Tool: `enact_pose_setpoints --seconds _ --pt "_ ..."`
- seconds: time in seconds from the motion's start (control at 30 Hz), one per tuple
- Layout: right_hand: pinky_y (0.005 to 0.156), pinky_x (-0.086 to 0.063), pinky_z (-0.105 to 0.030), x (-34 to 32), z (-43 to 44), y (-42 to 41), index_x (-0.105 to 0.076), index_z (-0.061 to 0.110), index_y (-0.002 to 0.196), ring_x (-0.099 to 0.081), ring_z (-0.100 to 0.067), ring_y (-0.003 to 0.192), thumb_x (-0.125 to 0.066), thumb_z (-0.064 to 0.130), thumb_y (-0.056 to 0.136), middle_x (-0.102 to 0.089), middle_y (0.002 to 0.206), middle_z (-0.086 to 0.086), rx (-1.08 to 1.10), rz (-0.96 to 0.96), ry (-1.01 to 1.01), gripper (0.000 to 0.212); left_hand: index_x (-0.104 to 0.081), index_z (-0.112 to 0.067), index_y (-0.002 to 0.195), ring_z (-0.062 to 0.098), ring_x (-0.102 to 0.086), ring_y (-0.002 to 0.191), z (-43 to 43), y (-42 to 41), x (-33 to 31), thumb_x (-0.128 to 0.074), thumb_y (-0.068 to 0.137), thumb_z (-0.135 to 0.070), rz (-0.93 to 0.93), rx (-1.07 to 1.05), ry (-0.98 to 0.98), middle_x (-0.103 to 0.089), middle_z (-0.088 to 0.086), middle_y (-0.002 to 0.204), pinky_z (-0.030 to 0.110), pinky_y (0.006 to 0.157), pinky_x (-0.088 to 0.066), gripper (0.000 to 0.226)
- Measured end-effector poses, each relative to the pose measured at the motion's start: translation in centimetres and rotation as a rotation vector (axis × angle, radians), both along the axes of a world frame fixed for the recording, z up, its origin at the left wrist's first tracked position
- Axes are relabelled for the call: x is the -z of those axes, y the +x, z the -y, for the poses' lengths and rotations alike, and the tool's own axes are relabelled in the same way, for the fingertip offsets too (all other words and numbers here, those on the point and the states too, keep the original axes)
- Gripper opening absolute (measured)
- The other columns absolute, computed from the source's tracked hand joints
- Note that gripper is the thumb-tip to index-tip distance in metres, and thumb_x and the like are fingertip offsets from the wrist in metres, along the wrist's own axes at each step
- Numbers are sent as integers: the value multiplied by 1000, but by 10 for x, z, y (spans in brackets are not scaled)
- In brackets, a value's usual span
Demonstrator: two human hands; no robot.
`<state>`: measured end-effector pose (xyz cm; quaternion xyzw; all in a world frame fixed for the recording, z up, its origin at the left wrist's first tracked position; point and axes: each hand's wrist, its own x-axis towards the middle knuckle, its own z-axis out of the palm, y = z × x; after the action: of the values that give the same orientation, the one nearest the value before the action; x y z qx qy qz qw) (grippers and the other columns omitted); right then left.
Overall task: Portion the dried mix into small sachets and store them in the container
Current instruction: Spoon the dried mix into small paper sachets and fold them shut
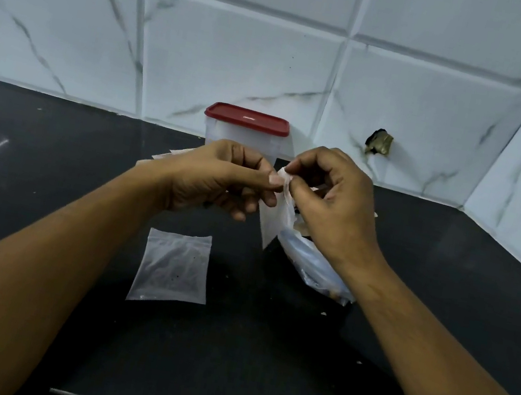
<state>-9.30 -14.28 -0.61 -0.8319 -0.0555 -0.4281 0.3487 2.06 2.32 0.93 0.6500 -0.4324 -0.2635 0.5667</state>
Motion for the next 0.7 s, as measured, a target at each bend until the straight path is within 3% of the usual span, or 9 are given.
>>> enact_pose_setpoints --seconds 0.1,0.23,0.37,0.53,0.63,0.7 --pt "71 -59 -34 1 -1 0 -72 13 90 -68 -15 79 -76 5 89 -69 87 2 -38 -26 25 9 -74 -13 89 16 -65 67 2 -3 1 -73 85 -31 -7 -15 4 -73 11 89 26 58 -56 19" --pt "65 -56 -23 2 -1 0 -70 12 99 -63 -4 71 -74 6 92 -69 86 6 -49 -76 127 10 -71 -10 88 15 -65 67 4 -5 2 -74 85 -27 -7 -36 0 -72 8 83 26 58 -57 17" --pt "55 -59 -30 1 1 -1 -69 10 100 -66 -12 63 -71 8 97 -72 82 -9 -109 -178 281 4 -70 -6 93 16 -66 66 5 -5 1 -72 89 -21 -13 -76 -53 -72 10 85 24 54 -54 16" --pt "69 -65 -39 -3 0 -4 -74 7 103 -72 -18 75 -72 19 97 -77 87 -6 -220 -265 411 13 -72 -9 91 15 -67 72 4 0 2 -69 94 -18 12 -118 -94 -72 10 86 27 62 -57 10" --pt "74 -64 -47 -5 0 -5 -71 4 108 -75 -31 87 -77 23 93 -79 93 -11 -260 -335 441 25 -70 -6 96 14 -67 74 4 0 3 -68 94 -19 31 -118 -93 -71 8 84 28 65 -58 13" --pt "73 -64 -46 -6 2 -4 -71 0 107 -74 -29 79 -78 19 92 -77 87 -9 -268 -367 503 25 -70 -6 96 15 -68 76 4 0 2 -68 93 -20 34 -101 -85 -71 9 85 28 66 -58 14"
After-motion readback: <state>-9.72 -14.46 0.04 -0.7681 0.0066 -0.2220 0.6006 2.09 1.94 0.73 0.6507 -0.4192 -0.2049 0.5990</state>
